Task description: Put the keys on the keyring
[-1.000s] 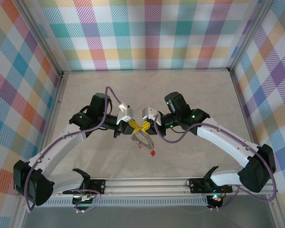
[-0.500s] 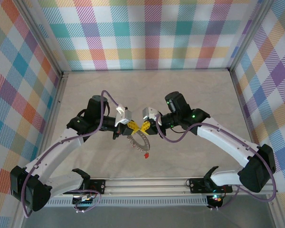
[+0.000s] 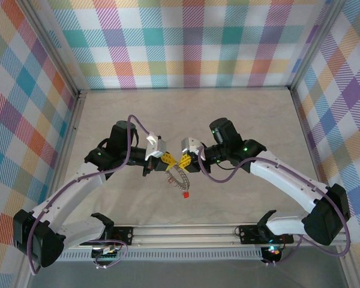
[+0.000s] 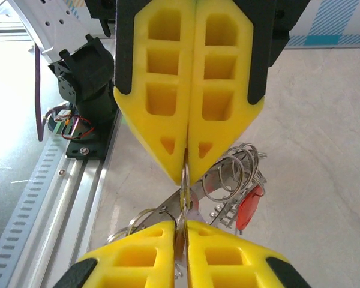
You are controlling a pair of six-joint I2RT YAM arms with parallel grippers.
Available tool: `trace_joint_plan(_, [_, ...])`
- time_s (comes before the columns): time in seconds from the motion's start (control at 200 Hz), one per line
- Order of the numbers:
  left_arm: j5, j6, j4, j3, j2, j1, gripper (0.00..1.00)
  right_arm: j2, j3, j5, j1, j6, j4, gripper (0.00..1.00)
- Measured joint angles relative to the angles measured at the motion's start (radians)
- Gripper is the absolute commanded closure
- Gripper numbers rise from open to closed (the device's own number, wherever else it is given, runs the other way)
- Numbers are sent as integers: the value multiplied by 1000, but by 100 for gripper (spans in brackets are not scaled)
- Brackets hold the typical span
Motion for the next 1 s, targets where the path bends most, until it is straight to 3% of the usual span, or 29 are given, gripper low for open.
trace_joint_plan(0.325, [-3, -53, 77, -42, -14, 0, 100, 25, 0, -13, 0, 20, 18, 100])
trace_joint_plan(0.67, [-58, -174, 233, -131, -60, -6, 100, 58, 2, -17, 1, 26, 45, 100])
trace_joint_plan(0.74, [-64, -184, 244, -134, -60, -8, 100, 62, 2, -16, 1, 27, 48, 88])
trace_joint_plan(1.0, [-63, -196, 278, -134, -55, -9, 100, 60, 2, -6, 13, 25, 58, 81])
